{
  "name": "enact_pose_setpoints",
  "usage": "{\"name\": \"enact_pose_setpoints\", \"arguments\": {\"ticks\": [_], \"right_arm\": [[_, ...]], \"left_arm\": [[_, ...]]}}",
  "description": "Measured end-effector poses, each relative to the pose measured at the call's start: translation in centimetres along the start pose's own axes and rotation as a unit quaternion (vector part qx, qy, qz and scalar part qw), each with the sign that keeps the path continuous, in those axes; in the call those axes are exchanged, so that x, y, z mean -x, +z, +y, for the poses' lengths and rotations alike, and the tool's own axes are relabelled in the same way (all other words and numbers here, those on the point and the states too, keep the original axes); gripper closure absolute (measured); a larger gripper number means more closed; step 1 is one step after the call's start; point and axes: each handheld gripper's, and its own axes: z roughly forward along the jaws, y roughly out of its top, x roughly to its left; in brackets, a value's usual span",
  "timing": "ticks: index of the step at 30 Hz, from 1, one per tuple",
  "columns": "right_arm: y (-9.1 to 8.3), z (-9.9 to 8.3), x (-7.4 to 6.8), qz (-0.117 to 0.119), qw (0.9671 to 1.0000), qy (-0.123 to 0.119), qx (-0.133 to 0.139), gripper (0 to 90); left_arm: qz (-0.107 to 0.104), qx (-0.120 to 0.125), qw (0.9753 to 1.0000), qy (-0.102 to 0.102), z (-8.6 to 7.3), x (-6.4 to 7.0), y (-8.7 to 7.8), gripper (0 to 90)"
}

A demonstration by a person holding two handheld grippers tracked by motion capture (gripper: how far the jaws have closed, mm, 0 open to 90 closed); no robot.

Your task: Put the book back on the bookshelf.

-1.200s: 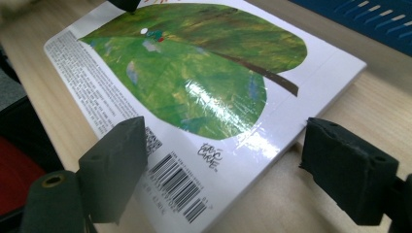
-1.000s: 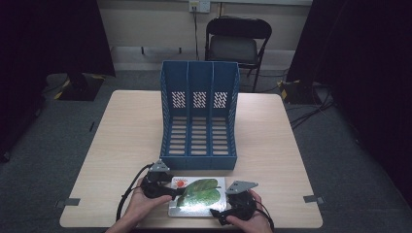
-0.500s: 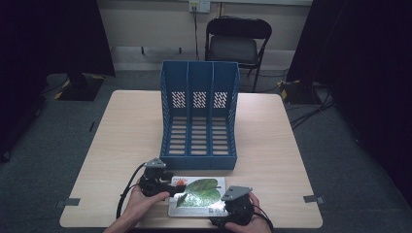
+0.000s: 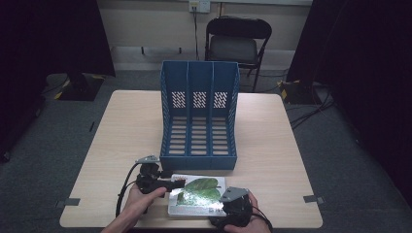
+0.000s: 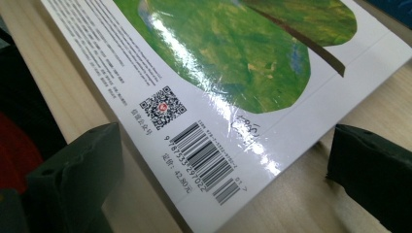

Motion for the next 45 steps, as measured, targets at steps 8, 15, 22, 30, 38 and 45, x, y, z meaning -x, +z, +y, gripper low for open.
{"name": "enact_pose_setpoints", "arguments": {"ticks": [8,15,22,30,38,45], "right_arm": [[0.1,0.2,0.2,0.002,0.9998,0.018,0.005,0.0],[0.1,0.2,0.4,0.009,0.9995,0.028,0.012,0.0],[0.0,0.1,0.6,0.016,0.9988,0.042,0.018,0.6],[-0.2,0.1,0.9,0.03,0.9976,0.058,0.024,2.2],[-0.6,0.0,1.6,0.039,0.9941,0.094,0.04,14.0],[-0.6,0.0,1.6,0.035,0.9952,0.083,0.039,15.9]], "left_arm": [[-0.006,0.011,0.9998,-0.013,0.0,0.2,-0.5,18.6],[-0.037,0.033,0.9968,-0.062,-0.2,-0.3,-1.0,20.2],[-0.051,0.036,0.9944,-0.086,-0.7,-0.6,-1.4,23.6],[-0.069,0.038,0.9923,-0.095,-0.9,-0.8,-1.8,29.9],[-0.104,0.021,0.9901,-0.092,-1.1,-0.1,-1.5,36.5],[-0.091,-0.021,0.9922,-0.083,-1.5,0.6,-0.1,45.0]]}}
